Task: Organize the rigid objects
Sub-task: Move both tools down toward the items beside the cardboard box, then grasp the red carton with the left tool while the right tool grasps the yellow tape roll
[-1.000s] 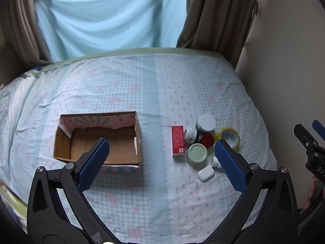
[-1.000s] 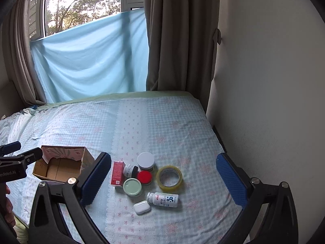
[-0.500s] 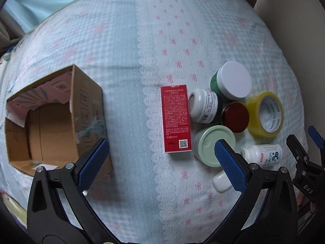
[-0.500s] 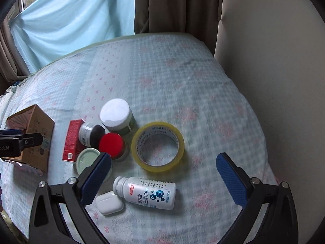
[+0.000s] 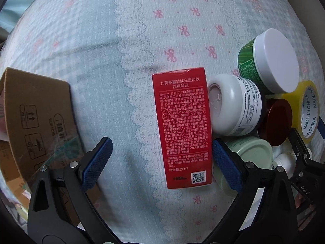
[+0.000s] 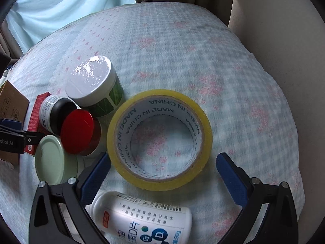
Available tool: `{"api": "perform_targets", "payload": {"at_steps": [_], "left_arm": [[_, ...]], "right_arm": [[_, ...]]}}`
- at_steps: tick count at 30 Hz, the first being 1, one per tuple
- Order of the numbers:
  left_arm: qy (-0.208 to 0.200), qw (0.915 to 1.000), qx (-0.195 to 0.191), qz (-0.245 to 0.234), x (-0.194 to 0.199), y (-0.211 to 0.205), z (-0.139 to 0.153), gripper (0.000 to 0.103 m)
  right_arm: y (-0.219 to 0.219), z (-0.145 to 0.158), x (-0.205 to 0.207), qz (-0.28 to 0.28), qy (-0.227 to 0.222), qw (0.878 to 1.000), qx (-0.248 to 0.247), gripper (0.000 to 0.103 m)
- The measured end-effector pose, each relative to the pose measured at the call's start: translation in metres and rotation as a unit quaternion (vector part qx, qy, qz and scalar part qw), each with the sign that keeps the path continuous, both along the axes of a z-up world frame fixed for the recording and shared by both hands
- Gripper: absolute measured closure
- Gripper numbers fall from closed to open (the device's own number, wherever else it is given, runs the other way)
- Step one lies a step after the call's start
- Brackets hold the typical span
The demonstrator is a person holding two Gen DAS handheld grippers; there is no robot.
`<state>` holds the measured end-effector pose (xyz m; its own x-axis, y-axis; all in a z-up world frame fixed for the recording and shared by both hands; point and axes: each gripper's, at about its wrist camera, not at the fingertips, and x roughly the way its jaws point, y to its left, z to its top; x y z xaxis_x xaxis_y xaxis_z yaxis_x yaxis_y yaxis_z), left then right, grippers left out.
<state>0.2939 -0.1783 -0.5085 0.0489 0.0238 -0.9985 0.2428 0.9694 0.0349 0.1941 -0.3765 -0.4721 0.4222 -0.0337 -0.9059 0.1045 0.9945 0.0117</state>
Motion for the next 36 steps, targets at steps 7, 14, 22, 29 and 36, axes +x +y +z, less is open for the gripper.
{"api": "perform_targets", "payload": {"at_steps": [7,14,22,29,36], "left_arm": [[0.032,0.9991,-0.024,-0.013,0.016,-0.004,-0.03,0.027],[0.027,0.9977,-0.036,-0.05,0.016,-0.02,-0.032,0.06],[0.025,0.9977,-0.054,-0.034,0.01,-0.007,-0.016,0.062],[0.003,0.9975,-0.066,-0.025,-0.001,0.002,0.029,0.062],[-0.041,0.9948,-0.092,-0.013,-0.011,0.024,0.109,0.062]], "right_arm": [[0.007,-0.003,0.015,0.037,-0.019,0.999,-0.033,0.0],[0.007,-0.001,0.025,0.067,-0.019,0.997,-0.037,0.007],[0.011,0.004,0.022,0.062,-0.018,0.997,-0.04,0.007],[0.006,0.024,0.014,0.049,-0.028,0.997,-0.043,0.007],[0.007,0.087,0.0,0.036,-0.057,0.996,-0.05,0.007]]}}
